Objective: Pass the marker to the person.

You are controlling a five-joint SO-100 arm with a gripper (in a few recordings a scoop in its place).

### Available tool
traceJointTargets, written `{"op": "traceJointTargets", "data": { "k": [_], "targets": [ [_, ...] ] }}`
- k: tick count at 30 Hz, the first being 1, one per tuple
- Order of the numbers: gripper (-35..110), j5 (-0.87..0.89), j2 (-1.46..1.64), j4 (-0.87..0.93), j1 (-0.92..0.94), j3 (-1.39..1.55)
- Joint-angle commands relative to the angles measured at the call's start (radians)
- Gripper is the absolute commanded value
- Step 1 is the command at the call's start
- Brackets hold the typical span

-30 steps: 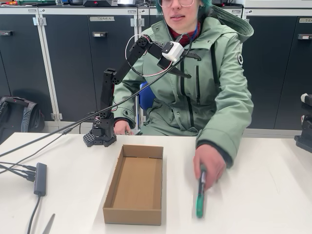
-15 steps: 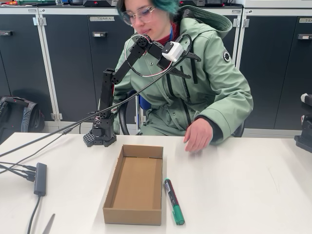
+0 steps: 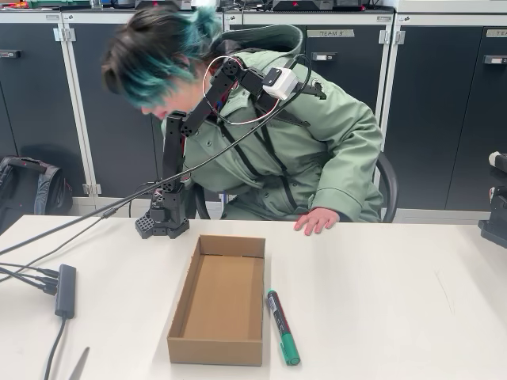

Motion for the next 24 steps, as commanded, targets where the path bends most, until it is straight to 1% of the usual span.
{"op": "traceJointTargets", "data": {
  "k": [1, 24],
  "targets": [
    [41, -0.014, 0.074, -0.026, 0.005, -0.006],
    [41, -0.031, 0.074, -0.003, 0.020, -0.020]
  ]
}}
